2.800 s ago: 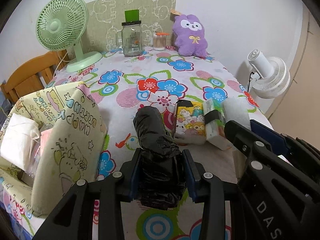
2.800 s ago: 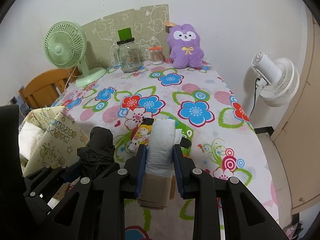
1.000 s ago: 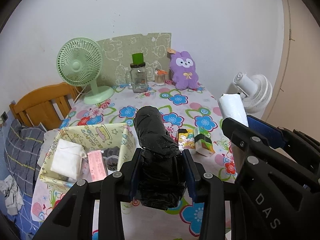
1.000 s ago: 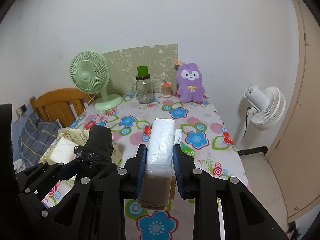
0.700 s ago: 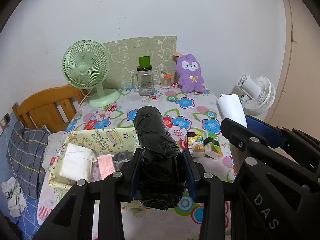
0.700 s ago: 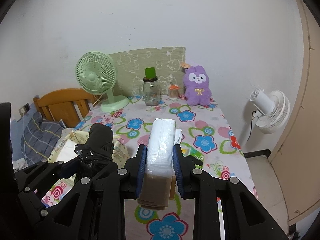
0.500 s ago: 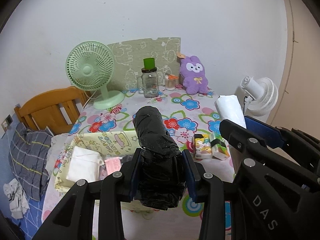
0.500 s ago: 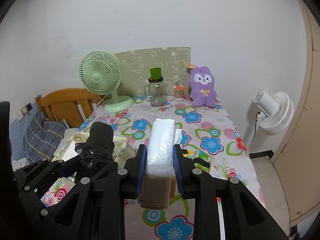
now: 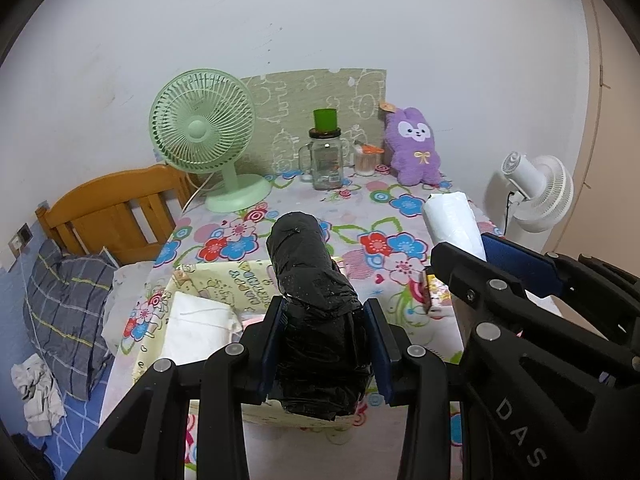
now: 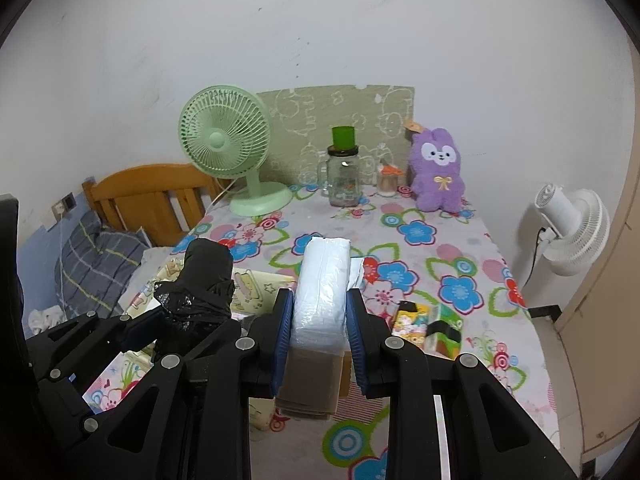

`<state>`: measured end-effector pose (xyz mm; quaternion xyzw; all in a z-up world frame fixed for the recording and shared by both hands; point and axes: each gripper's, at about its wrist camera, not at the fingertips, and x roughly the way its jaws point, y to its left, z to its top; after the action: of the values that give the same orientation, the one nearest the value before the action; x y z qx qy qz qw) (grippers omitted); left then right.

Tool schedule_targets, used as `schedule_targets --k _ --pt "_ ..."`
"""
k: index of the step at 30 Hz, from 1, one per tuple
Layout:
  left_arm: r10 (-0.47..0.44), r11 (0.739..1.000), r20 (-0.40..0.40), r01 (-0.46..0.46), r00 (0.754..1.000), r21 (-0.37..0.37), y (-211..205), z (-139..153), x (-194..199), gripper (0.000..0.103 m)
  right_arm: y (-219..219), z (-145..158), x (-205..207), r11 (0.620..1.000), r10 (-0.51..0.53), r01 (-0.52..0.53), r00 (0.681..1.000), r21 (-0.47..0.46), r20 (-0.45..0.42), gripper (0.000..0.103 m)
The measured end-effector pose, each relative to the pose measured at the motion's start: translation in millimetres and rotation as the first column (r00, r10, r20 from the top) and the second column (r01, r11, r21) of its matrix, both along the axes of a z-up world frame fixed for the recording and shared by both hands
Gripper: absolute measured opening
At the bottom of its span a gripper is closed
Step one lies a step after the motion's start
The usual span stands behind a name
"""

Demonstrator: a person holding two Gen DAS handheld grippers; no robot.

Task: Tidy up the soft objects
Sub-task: 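Carry the black umbrella and white roll over the yellow box with both tools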

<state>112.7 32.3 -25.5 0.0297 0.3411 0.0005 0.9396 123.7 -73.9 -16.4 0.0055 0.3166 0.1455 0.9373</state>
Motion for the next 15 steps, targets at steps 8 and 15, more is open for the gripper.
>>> schedule_targets --k 8,15 --pt "0.021 1.000 -0.020 -0.021 1.000 0.002 20 -10 11 0.040 22 -10 13 1.000 0.030 -0.030 0.999 -0.002 -0.029 0.030" --pt "0.043 0.999 -0.040 -0.043 0.998 0.003 36 -20 21 0.040 39 -17 23 0.998 0.057 -0.057 0.997 -0.006 -0.042 0.030"
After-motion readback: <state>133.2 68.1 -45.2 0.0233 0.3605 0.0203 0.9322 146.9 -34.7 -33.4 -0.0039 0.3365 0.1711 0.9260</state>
